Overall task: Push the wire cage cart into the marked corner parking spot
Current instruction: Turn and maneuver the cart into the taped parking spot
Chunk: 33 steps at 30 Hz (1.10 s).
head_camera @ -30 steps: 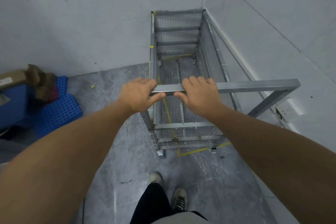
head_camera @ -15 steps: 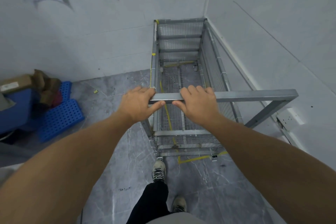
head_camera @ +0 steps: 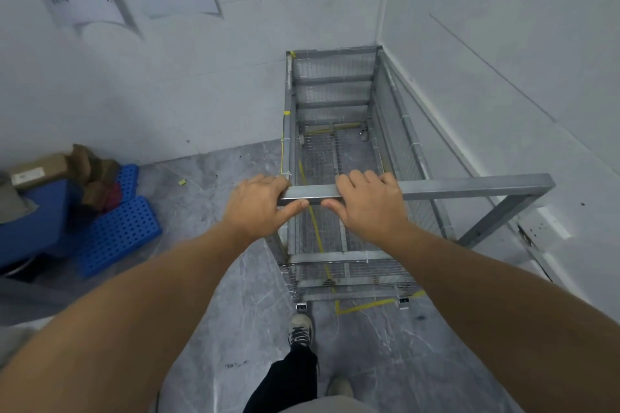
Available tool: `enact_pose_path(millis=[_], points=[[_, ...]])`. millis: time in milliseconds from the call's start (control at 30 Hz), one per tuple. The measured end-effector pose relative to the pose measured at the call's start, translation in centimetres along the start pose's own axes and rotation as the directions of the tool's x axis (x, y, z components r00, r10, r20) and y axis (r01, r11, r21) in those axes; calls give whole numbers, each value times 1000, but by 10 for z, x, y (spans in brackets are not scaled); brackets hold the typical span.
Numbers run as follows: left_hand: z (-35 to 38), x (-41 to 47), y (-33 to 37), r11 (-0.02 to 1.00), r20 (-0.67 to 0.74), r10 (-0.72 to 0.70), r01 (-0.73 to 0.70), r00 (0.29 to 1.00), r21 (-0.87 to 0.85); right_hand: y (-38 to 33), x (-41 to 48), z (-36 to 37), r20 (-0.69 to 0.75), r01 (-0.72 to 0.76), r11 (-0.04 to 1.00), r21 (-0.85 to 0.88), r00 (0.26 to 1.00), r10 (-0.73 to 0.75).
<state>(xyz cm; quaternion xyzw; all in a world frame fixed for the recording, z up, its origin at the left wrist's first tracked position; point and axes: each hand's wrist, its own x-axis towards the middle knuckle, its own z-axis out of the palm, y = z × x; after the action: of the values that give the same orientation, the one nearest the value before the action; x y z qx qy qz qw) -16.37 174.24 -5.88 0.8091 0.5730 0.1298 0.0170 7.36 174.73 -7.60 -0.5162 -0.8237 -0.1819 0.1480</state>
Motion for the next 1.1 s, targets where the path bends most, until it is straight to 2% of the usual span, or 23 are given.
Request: enact_pose_path(millis=[333,667,933,1033,1100], points=[[3,1,-2,1000,-29,20,-20,999,-1,1,1,-5,70,-22,999,30,997,20],[-7,4,-3,997,65,74,-75,995,11,-3,-3,-8,81,-92,992,92,993,84],[-15,18,-25,952,159,305,-296,939,-81,-4,-5,-1,-23,-105,992,63,994,107],[-16,23,-29,899,111,422,-400,900,-180,-5,-5,-3,4,-125,988,94,992,125],[-17,25,-31,853,79,480,-444,874,-274,-9,-4,-7,85,-185,976,113,981,176]])
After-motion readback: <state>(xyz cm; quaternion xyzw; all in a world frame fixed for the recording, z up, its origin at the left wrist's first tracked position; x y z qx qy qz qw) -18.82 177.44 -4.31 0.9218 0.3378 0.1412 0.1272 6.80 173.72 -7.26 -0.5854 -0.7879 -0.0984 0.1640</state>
